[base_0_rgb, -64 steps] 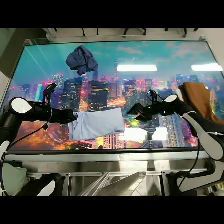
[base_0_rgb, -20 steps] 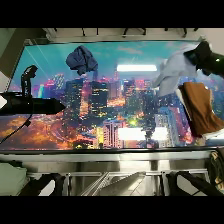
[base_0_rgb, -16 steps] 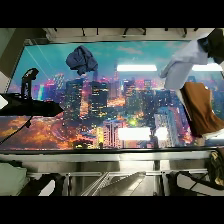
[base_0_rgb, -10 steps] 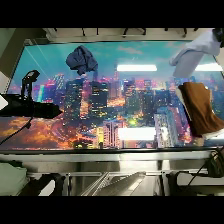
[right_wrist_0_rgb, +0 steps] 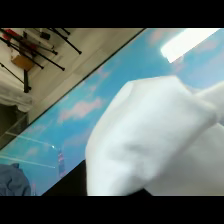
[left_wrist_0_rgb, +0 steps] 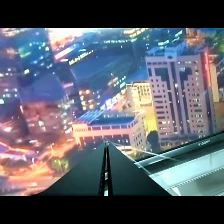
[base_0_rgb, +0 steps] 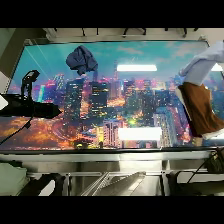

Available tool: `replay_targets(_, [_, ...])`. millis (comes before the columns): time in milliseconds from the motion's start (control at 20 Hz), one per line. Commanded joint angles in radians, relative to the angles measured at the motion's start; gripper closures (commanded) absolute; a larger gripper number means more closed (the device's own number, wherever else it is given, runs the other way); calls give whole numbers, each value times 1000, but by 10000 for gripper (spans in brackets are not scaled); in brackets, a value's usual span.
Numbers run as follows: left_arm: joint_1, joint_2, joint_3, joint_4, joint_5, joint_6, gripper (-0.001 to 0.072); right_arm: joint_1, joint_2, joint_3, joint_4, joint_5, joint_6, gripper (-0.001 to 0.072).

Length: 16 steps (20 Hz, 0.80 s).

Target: Fold the shirts.

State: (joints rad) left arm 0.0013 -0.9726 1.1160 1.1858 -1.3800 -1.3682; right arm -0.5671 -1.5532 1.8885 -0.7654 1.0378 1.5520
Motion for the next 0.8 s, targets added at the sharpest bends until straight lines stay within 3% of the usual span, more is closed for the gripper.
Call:
replay_targets(0, [0,0,1,2,6,0,695,-61,8,2,-58,179,52,688])
replay_targets(300, [-1,0,1,0,79,18,694,-82,95,-25,-494,434,248,688])
replay_targets(500, [-1,0,1,-2,64,18,694,-116,154,-188,-582,453,262,688])
replay_targets(750, [-1,0,1,-3,20,18,694,-219,220,-496,-586,374,262,688])
